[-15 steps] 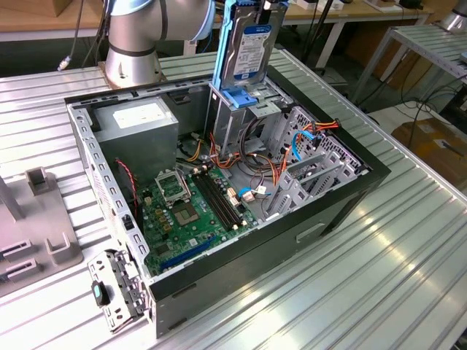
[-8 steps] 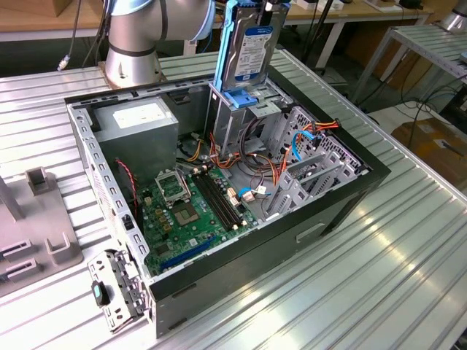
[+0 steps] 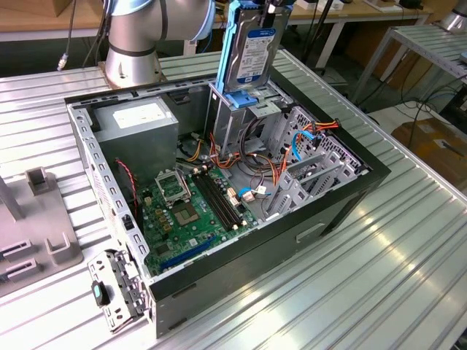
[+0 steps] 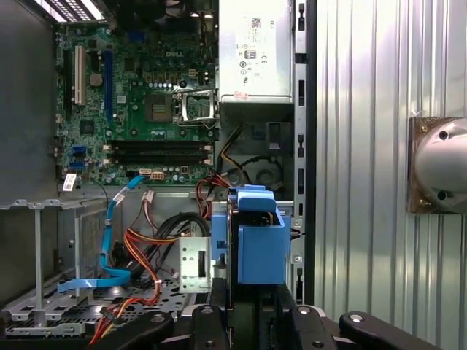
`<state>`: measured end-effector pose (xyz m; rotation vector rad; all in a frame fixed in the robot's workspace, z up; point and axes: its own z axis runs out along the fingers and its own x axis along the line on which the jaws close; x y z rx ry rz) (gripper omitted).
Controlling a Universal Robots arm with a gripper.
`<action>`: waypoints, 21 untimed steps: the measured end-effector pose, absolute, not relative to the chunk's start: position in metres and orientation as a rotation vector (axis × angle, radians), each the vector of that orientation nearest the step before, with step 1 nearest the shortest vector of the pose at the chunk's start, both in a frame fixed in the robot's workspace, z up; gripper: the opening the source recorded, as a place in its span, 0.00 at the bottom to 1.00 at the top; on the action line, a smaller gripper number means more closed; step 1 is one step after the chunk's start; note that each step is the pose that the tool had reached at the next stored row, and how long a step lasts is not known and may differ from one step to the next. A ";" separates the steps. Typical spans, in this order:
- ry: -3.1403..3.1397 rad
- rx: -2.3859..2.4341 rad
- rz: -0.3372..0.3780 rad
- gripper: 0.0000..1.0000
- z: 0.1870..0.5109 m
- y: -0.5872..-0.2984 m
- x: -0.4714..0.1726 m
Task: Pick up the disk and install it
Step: 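Pick up the disk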
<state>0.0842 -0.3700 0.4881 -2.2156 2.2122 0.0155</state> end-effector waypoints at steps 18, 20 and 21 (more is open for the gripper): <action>2.212 -2.215 0.016 0.35 0.488 -0.394 0.084; 2.212 -2.216 0.015 0.35 0.488 -0.397 0.084; 2.212 -2.216 0.015 0.35 0.488 -0.399 0.084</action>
